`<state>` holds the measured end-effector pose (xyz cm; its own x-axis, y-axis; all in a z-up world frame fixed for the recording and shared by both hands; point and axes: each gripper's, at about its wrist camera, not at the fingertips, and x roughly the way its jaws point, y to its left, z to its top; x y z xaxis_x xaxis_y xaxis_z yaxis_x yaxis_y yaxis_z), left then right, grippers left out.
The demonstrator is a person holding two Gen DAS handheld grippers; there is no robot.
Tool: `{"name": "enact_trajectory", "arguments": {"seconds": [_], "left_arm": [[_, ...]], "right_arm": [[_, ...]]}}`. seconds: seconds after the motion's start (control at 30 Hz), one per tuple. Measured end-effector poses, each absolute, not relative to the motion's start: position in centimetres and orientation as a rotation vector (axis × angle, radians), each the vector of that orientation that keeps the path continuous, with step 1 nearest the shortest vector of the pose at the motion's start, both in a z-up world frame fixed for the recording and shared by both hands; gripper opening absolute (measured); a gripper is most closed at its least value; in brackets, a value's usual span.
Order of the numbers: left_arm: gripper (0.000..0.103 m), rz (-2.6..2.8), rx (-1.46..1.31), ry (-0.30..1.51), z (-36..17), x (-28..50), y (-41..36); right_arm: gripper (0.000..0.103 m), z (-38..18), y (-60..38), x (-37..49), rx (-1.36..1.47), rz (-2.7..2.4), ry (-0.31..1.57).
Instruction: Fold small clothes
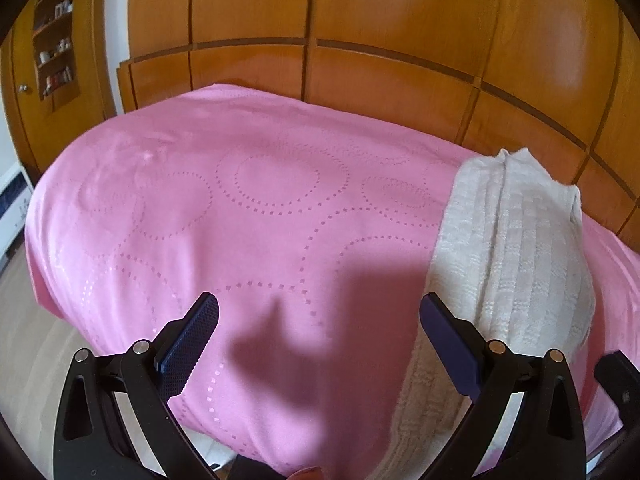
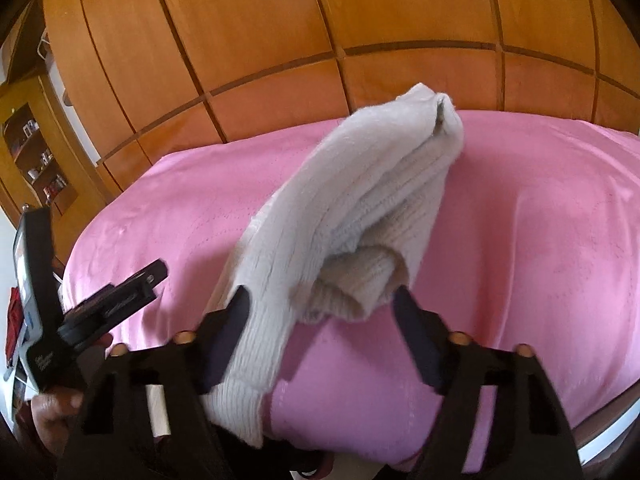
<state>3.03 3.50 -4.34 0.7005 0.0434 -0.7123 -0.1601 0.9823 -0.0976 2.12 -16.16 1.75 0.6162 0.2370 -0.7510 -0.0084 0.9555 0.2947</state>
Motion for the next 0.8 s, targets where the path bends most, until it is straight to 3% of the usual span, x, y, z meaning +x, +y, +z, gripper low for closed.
{"name": "enact_trajectory", "arguments": {"seconds": [0.2,0.3,0.4,0.6,0.8], "left_arm": [[0.099,0.119,-0.199,0.796,-5.0,2.7,6.1],[0.099,0.138,-0.196,0.828,-5.7,2.5,7.0],[0.099,0.115,-0.185,0.881,-6.4,2.4,7.1],[0.099,-0.038,-0.166,0.892,-6.5,2.3,5.1],[0.078,-0.215,-0.091,0.964,-7.6,2.8,1.1]], "right_arm": [[0.054,0.6,-15.6,5.5,0.291,0.154,0.928],[0.034,0.1,-14.4,7.0,0.262,0.173,0.931],[0.006,0.0,-13.3,7.8,0.187,0.199,0.951],[0.006,4.9,-18.6,6.3,0.082,0.143,0.819],[0.005,6.2,-29.8,7.5,-0.137,-0.286,0.724]]}}
